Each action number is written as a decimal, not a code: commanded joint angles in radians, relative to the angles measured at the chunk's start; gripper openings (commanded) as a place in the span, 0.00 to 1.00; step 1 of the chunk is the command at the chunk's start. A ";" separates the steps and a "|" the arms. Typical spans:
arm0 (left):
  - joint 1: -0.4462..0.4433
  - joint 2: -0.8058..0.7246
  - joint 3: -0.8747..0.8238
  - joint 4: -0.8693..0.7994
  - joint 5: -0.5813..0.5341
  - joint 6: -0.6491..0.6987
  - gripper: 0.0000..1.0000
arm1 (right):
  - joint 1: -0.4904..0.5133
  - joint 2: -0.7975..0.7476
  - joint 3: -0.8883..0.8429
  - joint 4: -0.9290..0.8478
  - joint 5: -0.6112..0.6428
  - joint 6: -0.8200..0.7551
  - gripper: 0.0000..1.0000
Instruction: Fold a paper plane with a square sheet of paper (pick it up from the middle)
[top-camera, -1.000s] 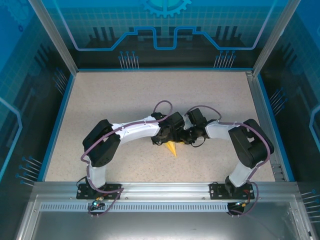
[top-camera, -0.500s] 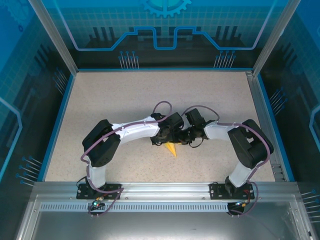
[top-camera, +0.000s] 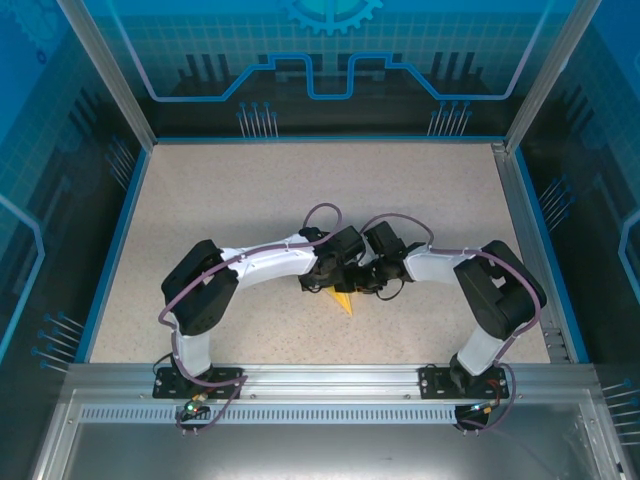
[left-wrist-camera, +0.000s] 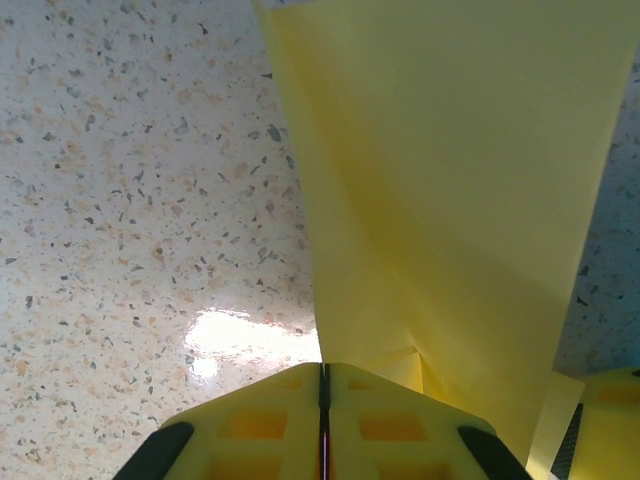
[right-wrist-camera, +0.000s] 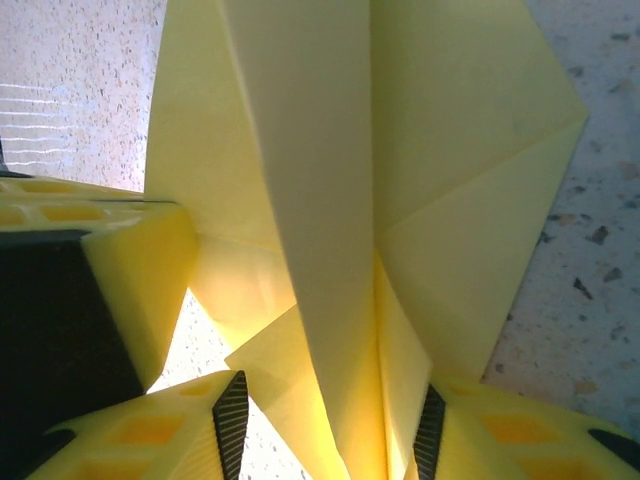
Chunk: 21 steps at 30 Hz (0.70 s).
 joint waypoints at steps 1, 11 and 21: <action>0.009 -0.037 -0.008 0.003 -0.015 -0.012 0.10 | 0.021 -0.046 0.003 -0.002 -0.018 -0.020 0.51; 0.010 -0.037 -0.012 0.018 -0.007 -0.016 0.09 | 0.042 -0.080 0.007 -0.007 -0.042 -0.055 0.54; 0.009 -0.033 -0.015 0.027 0.001 -0.013 0.10 | 0.079 -0.027 0.039 -0.033 0.024 -0.060 0.41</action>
